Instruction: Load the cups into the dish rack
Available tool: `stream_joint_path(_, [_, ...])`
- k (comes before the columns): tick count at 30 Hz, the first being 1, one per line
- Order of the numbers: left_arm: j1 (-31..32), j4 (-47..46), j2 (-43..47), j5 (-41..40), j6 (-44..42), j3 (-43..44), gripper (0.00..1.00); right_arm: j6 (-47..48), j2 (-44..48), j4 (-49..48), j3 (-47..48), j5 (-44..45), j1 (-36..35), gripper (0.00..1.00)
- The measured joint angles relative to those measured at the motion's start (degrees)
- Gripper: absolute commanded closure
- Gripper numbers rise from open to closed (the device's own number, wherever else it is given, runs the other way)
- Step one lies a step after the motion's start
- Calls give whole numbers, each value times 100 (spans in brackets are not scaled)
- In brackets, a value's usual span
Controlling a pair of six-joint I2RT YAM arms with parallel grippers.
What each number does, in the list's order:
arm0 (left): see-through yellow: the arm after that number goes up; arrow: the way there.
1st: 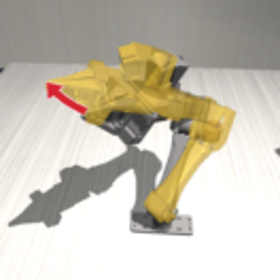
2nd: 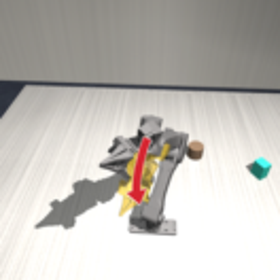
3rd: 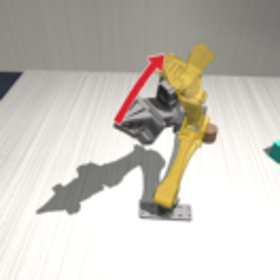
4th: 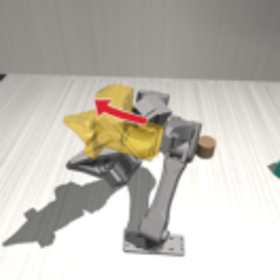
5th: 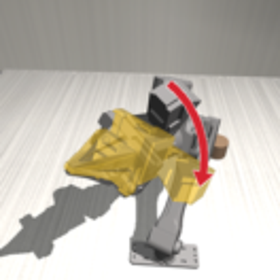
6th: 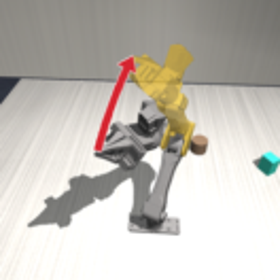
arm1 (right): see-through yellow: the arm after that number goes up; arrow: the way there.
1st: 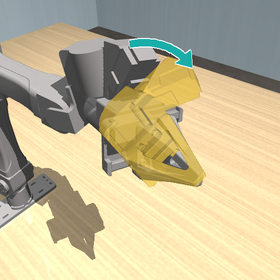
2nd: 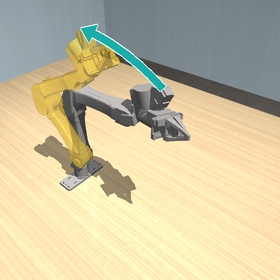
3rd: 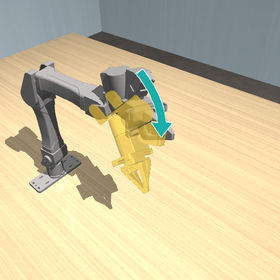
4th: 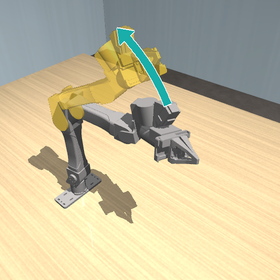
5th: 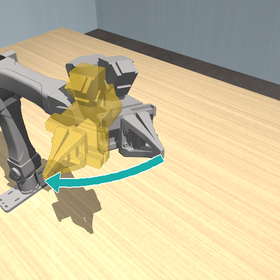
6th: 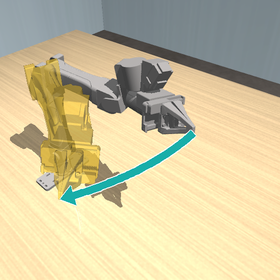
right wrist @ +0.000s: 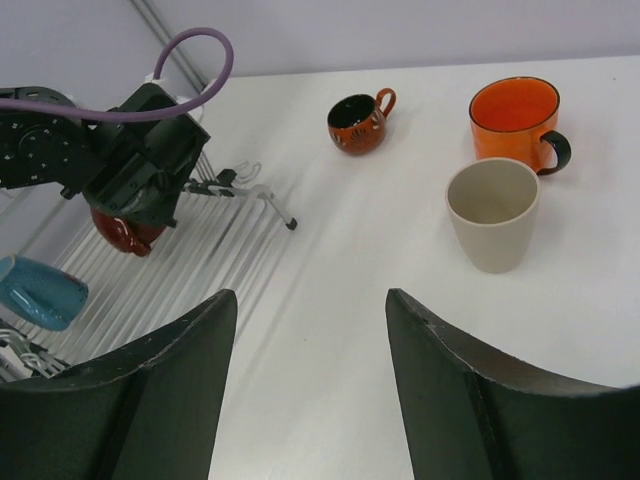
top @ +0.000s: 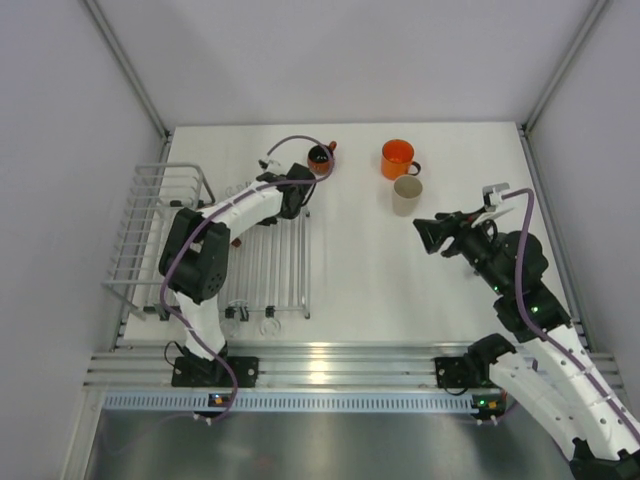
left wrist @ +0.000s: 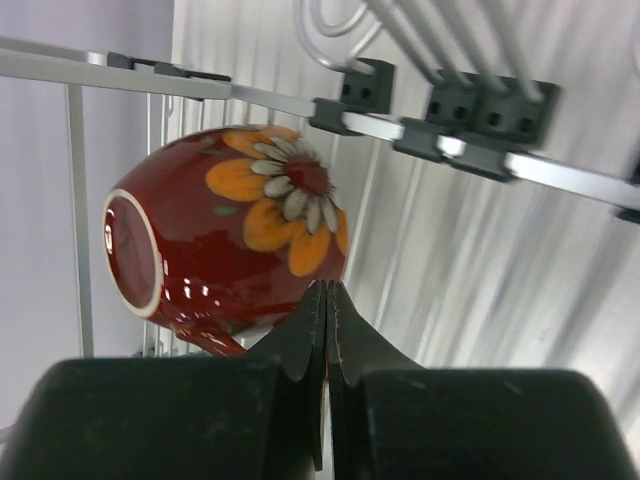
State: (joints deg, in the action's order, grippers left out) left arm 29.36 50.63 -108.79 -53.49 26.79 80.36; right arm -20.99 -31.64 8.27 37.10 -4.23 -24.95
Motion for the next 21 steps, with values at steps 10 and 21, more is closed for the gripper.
stream_joint_path(10, [-544, 81, -2, -94, -289, -13, 100, 7, 85, 46, -39, 74, 0, 38])
stream_joint_path(21, [-730, 236, -2, -367, -271, -103, 100, 44, 129, 120, -48, 122, 0, 37])
